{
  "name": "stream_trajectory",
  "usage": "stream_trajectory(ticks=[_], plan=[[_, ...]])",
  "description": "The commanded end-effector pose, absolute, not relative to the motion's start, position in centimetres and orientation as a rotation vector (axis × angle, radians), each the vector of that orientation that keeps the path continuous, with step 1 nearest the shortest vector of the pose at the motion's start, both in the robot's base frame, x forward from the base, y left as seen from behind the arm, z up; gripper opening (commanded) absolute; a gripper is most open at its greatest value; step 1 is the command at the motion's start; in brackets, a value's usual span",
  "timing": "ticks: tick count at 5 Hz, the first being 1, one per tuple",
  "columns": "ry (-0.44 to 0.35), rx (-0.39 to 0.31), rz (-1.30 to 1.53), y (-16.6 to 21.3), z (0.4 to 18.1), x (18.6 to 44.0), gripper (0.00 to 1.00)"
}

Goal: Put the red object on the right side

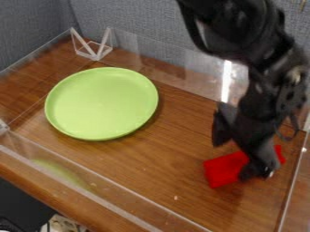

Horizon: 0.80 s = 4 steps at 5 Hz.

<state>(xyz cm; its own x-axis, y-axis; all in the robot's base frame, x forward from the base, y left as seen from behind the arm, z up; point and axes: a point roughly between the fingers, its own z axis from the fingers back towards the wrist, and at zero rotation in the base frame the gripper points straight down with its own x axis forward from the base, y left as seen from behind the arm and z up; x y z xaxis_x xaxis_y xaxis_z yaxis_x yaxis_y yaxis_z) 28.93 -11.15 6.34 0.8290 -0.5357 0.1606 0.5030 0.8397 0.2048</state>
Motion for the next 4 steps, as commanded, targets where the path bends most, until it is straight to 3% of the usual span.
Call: stream_trajectory(ticks=[1,2,3,4], plan=[[-0.298,0.152,-0.558,-10.9,10.5,28.7,1.0],[-0.332,0.144,-0.483,-10.1,14.9,28.3,1.0],[-0.37,0.1,-0.418,-9.6,17.7,27.7,1.0],[-0.358,0.04,-0.476,-10.0,16.7,26.7,1.0]])
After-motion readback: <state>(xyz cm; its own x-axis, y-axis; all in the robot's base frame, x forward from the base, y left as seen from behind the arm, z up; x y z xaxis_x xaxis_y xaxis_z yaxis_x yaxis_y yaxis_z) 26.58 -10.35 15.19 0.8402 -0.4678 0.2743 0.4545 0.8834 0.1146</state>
